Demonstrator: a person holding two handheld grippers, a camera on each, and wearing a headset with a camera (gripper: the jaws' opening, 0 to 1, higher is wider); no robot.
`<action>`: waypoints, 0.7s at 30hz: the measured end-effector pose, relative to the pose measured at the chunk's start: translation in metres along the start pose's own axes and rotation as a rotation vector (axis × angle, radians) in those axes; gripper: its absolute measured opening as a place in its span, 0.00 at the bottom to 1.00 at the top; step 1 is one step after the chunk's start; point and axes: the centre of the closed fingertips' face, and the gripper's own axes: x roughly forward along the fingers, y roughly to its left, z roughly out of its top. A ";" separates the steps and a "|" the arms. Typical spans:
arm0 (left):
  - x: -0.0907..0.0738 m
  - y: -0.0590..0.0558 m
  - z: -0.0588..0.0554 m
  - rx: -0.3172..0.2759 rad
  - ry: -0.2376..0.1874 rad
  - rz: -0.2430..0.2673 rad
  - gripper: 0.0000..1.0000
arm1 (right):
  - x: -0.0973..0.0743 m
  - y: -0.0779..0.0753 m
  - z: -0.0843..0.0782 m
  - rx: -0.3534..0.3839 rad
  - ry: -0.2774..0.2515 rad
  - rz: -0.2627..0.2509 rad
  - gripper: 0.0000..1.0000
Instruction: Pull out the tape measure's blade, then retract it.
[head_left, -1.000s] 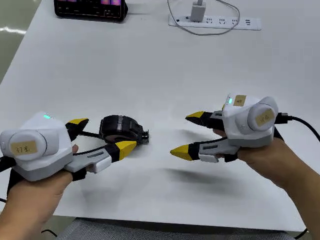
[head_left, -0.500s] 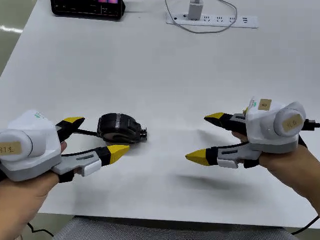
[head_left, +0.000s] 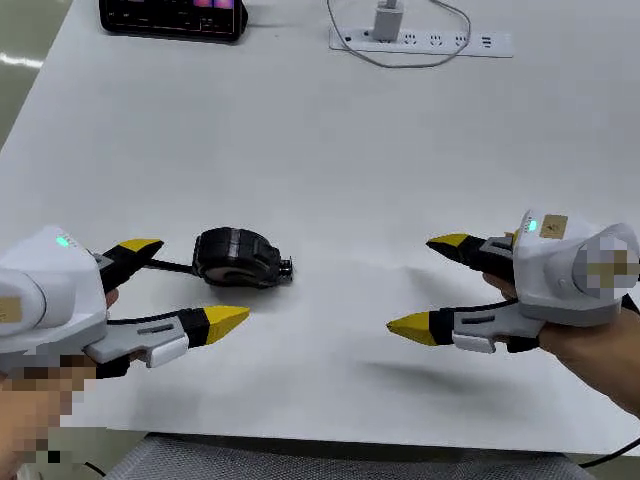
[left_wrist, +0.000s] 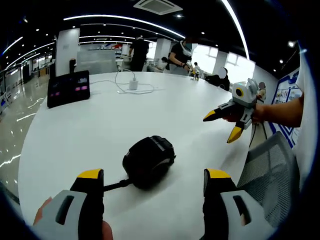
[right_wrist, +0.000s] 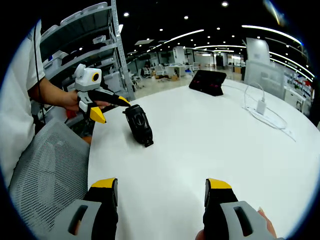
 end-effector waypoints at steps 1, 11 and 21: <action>-0.001 0.000 0.000 0.005 0.001 0.000 0.80 | -0.001 0.000 -0.001 0.001 0.001 -0.002 0.70; -0.007 -0.004 -0.002 0.044 0.005 -0.027 0.87 | -0.012 0.001 -0.003 -0.001 0.001 -0.025 0.76; -0.013 -0.009 -0.009 0.104 0.029 -0.059 0.91 | -0.018 0.008 -0.006 -0.016 0.009 -0.025 0.81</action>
